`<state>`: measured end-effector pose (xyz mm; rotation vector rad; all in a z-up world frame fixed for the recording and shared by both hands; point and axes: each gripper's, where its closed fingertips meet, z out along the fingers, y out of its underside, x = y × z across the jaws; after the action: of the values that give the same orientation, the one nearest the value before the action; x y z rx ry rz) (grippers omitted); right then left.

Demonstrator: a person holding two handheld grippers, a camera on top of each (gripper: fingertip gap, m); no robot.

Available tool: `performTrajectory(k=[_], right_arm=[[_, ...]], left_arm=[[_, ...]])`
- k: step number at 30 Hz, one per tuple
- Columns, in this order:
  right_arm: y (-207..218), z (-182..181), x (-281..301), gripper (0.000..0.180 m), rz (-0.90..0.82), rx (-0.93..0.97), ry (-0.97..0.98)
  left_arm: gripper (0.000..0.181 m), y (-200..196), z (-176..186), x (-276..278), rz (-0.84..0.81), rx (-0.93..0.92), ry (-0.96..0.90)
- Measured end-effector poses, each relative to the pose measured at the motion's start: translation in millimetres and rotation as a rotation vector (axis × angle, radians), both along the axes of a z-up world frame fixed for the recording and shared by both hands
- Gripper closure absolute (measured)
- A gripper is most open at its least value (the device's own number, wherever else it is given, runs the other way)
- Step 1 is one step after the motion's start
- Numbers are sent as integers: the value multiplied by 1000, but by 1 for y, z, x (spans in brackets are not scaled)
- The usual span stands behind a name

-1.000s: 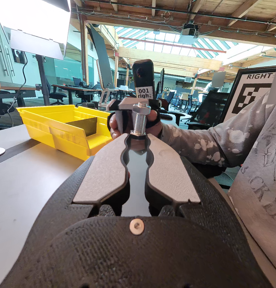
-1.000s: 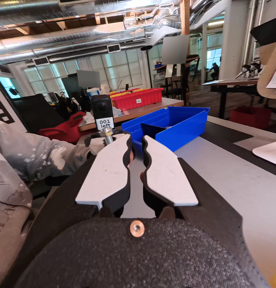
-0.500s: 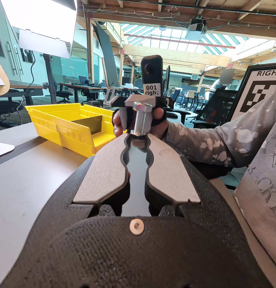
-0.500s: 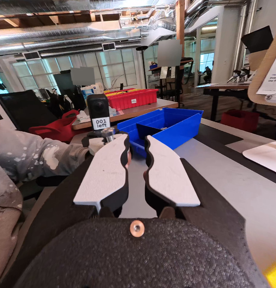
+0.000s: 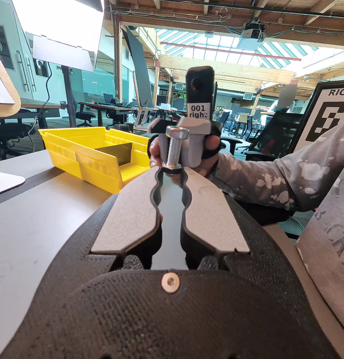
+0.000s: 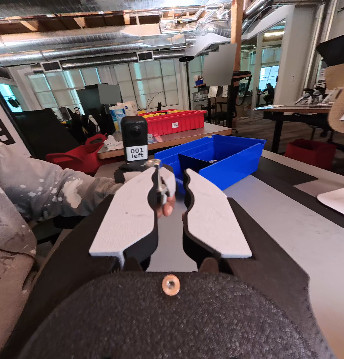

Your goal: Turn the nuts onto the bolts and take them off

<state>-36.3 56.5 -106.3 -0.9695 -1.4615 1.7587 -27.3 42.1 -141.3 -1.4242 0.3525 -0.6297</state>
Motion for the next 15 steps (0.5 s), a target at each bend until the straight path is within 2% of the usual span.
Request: performTrajectory(k=[5,6,8,10,15], right_arm=[[-12,-2,-3,150,10,27,-7],[-2,-3,-5,163,-31,9,-16],[16,-3,-6,168,-96,-17,-13],[17,0,-4,162,-76,-34,-11],[-15,-2,-3,148,15,24,-14]], left_arm=[[163,1,-2,2,3,-7,10],[163,0,0,1,-2,1,1],[163,-2,4,0,-3,14,-2],[163,-1,3,-1,9,9,3],[163,3,-3,0,12,-17,9]])
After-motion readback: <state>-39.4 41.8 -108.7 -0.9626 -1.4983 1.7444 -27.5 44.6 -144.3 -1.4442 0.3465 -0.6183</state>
